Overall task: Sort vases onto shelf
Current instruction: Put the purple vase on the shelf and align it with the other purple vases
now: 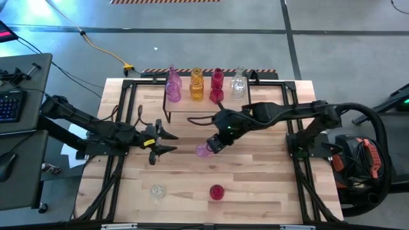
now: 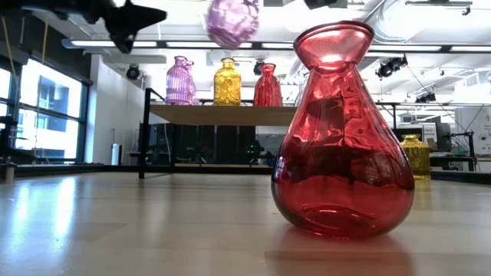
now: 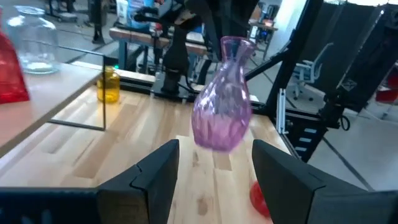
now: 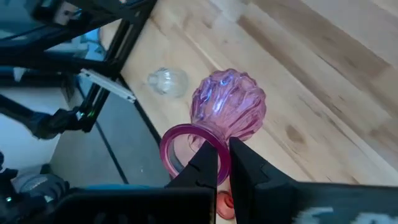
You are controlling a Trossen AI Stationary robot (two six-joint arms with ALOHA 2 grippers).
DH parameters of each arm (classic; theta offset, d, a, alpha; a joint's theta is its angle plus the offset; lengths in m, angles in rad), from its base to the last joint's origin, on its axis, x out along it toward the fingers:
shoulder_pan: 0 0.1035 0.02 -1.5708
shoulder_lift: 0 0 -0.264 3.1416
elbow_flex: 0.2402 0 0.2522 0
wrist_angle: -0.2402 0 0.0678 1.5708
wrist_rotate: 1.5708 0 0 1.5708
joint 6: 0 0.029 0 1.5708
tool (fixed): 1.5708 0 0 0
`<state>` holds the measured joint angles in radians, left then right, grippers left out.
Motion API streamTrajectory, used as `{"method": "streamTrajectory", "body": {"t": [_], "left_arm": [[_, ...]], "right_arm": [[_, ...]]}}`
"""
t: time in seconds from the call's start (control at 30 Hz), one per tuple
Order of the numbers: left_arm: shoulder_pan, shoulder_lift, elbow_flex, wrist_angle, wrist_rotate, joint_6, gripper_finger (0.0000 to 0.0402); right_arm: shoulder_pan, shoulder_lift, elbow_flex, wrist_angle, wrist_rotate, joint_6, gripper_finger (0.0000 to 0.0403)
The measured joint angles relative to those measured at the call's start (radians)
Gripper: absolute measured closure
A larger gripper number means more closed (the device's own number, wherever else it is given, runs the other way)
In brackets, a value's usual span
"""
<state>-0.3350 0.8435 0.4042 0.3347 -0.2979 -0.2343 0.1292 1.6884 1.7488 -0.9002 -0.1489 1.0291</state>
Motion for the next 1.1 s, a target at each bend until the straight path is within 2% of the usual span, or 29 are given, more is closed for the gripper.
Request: {"method": "streamTrajectory", "body": {"t": [0.3, 0.4, 1.1], "left_arm": [[0.046, 0.188, 0.144, 0.0, 0.136, 0.088, 0.0206], [0.048, 0.24, 0.187, 0.0, 0.153, 0.088, 0.0206], [0.069, 0.518, 0.41, 0.004, 0.256, 0.052, 0.0206]], "right_arm": [[-0.021, 0.155, 0.199, -0.022, -0.095, -0.131, 0.0403], [-0.027, 0.185, 0.234, -0.058, -0.119, -0.149, 0.0403], [-0.024, 0.199, 0.233, -0.06, -0.134, -0.148, 0.0403]]}}
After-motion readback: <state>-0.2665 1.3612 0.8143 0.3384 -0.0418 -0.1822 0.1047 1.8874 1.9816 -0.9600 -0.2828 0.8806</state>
